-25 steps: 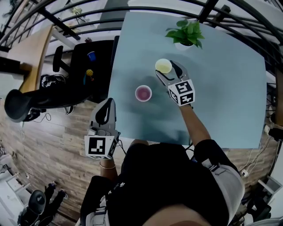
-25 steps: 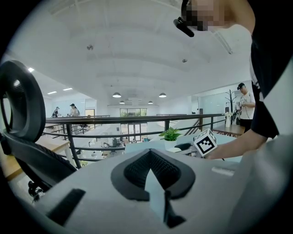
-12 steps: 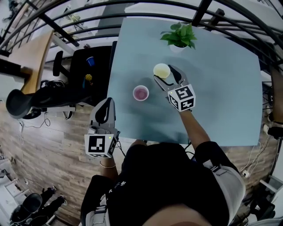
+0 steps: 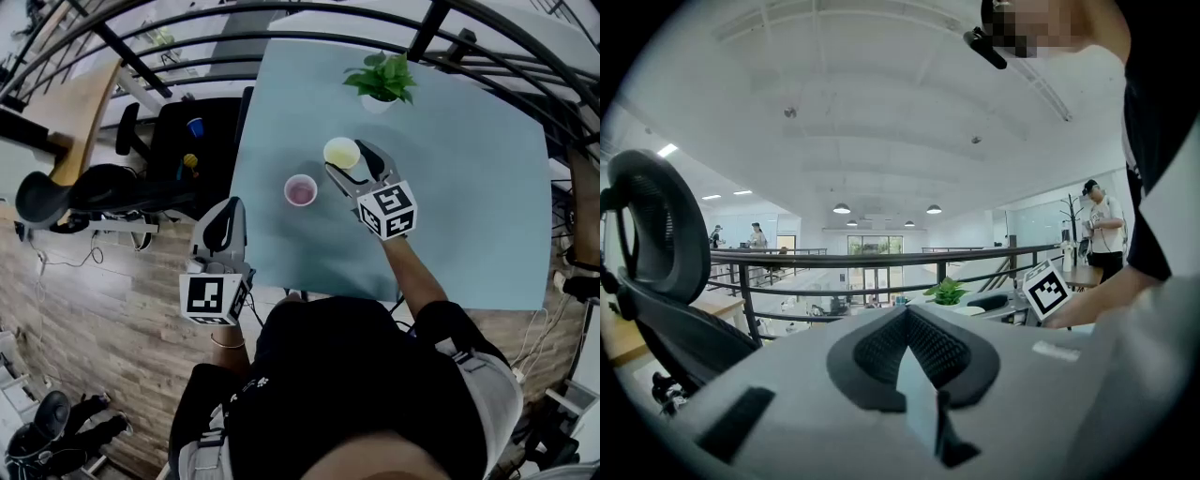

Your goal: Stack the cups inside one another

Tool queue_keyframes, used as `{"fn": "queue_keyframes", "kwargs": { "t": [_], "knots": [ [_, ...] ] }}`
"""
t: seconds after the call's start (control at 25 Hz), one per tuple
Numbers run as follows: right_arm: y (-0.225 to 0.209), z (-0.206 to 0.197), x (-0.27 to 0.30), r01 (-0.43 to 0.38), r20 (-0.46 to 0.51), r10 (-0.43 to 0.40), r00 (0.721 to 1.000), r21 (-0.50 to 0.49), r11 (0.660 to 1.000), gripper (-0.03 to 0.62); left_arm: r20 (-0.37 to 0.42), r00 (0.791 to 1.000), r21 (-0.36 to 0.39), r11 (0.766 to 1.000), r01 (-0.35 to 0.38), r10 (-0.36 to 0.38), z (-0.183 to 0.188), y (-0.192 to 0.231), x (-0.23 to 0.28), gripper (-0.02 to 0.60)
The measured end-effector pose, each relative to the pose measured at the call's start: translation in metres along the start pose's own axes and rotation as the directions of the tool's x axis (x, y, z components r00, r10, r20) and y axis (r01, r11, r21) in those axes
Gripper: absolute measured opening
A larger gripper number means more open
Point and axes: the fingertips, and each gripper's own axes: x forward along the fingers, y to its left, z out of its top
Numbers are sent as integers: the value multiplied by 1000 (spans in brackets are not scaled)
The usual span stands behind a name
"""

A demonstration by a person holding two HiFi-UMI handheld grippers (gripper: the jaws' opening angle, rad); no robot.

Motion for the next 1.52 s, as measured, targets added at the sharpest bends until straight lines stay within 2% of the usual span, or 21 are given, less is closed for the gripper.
{"fn": "queue_keyframes", "kwargs": {
  "t": [0.76, 1.52],
  "knots": [
    [58, 18, 4, -147, 35, 147, 989, -6, 989, 328, 12, 998, -17, 998, -58, 58, -6, 5, -30, -8],
    [101, -10, 20, -241, -13, 241, 971, 10, 971, 330, 17, 995, -19, 995, -97, 97, -9, 13, -49, -8]
  ]
}}
